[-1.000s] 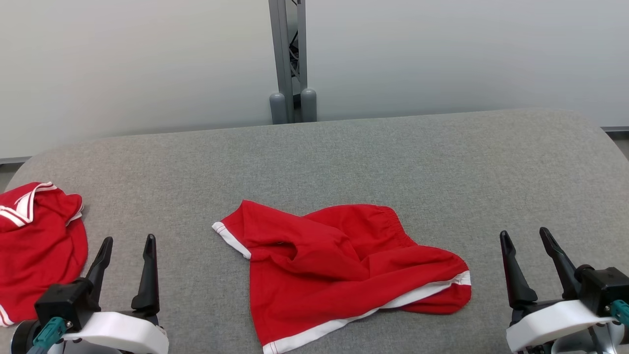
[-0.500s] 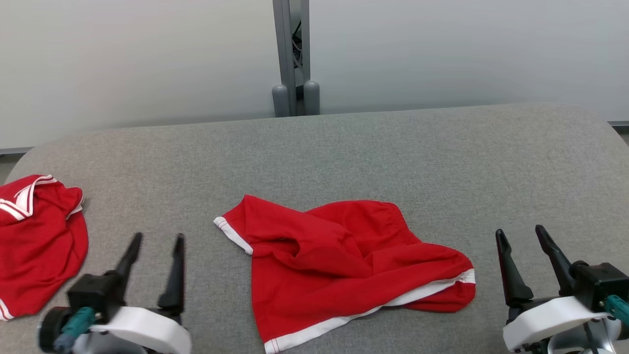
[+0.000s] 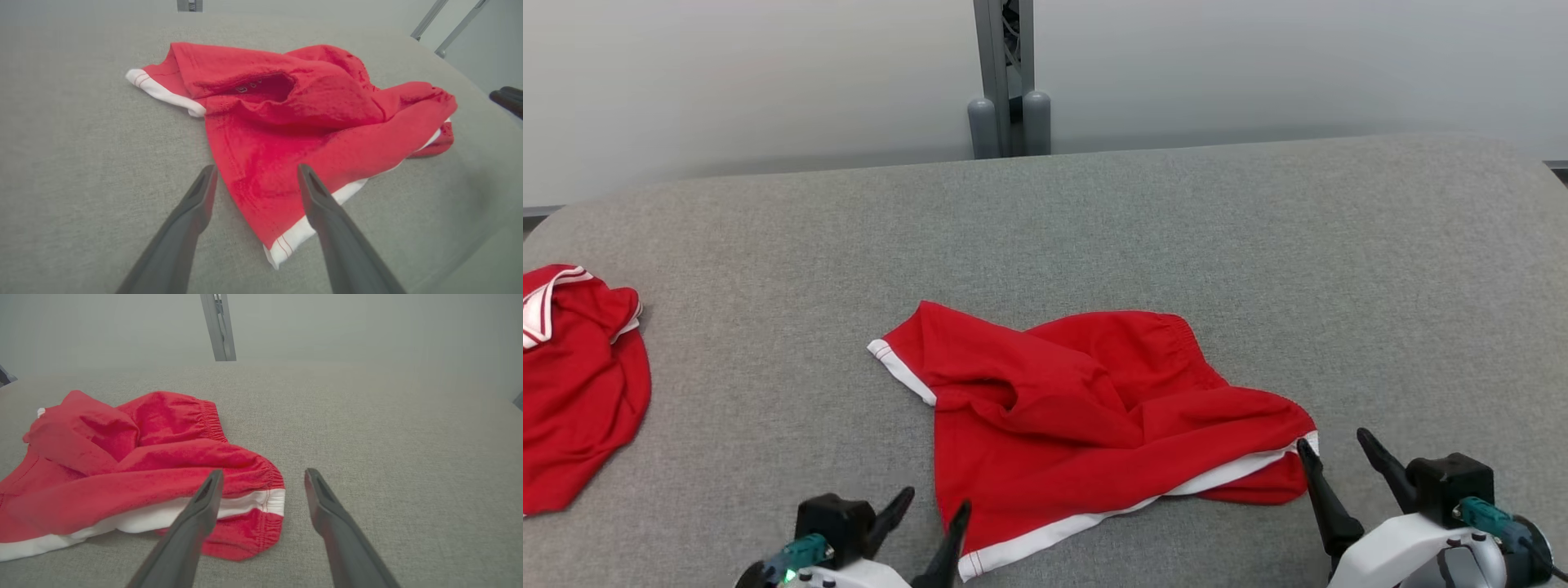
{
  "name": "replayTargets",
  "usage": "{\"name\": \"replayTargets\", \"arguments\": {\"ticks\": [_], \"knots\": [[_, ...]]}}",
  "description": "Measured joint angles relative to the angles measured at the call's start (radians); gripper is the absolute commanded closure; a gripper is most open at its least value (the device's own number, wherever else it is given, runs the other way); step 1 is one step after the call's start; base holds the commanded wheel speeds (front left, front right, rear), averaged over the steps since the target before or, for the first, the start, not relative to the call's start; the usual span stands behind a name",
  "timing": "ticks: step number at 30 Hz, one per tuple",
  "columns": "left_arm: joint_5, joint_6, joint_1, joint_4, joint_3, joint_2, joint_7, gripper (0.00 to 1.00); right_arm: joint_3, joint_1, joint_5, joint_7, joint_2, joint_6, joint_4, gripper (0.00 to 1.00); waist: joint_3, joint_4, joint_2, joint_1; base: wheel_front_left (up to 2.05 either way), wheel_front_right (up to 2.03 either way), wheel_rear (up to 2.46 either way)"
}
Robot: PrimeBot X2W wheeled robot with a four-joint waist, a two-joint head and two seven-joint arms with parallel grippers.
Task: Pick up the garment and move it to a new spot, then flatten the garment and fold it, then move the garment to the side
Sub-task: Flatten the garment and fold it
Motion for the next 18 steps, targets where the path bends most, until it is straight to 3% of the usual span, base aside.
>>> {"name": "replayTargets", "arguments": {"ticks": [18], "knots": [[-0.043, -0.016, 0.036, 0.054, -0.067, -0.031, 0.091, 0.0, 0.015, -0.093, 0.032, 0.02, -0.013, 0.0, 0.151, 0.0, 0.09, 0.013, 0.0, 0.0, 0.0, 0.0, 0.0]]}}
